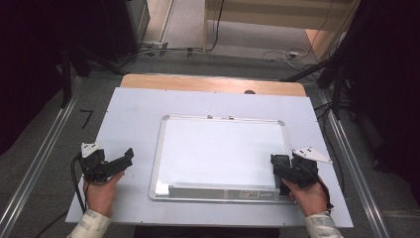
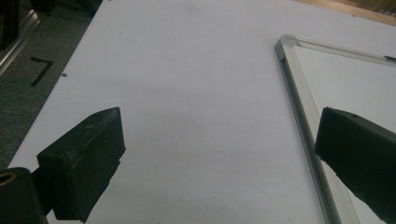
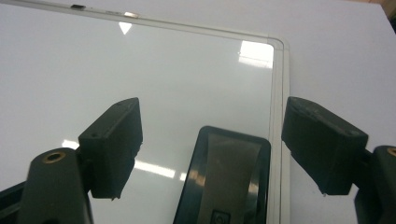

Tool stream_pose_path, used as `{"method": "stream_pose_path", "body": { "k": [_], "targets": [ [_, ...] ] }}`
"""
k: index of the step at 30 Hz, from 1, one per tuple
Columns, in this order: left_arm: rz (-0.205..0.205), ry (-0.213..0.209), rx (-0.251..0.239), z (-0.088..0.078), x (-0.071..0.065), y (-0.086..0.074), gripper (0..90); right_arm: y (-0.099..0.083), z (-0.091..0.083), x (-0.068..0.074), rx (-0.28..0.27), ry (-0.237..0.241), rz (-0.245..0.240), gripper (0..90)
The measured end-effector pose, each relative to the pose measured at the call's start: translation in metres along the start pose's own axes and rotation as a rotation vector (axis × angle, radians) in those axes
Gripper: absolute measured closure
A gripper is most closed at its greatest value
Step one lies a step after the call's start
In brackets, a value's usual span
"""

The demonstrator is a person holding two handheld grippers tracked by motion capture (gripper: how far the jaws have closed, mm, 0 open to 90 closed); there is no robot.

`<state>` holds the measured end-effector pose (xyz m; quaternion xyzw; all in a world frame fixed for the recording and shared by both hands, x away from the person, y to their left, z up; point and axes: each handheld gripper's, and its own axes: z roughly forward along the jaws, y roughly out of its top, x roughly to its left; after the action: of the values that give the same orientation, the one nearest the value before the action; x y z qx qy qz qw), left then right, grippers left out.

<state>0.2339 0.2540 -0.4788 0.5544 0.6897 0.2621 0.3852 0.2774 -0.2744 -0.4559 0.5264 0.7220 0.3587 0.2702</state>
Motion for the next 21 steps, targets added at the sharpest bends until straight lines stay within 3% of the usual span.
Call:
{"method": "stream_pose_path", "body": {
  "k": [5,12,21],
  "targets": [
    [0.000,0.002,0.000,0.000,0.000,0.000,1.9,0.009,0.001,-0.001,-0.012,0.004,-0.023,17.8],
    [0.000,0.005,0.002,0.001,0.000,0.000,1.9,0.017,0.003,-0.007,-0.027,0.025,0.002,17.2],
    [0.002,0.006,0.001,0.000,0.000,0.000,1.9,0.018,0.002,-0.022,-0.030,0.004,0.037,16.6]
  ]
}}
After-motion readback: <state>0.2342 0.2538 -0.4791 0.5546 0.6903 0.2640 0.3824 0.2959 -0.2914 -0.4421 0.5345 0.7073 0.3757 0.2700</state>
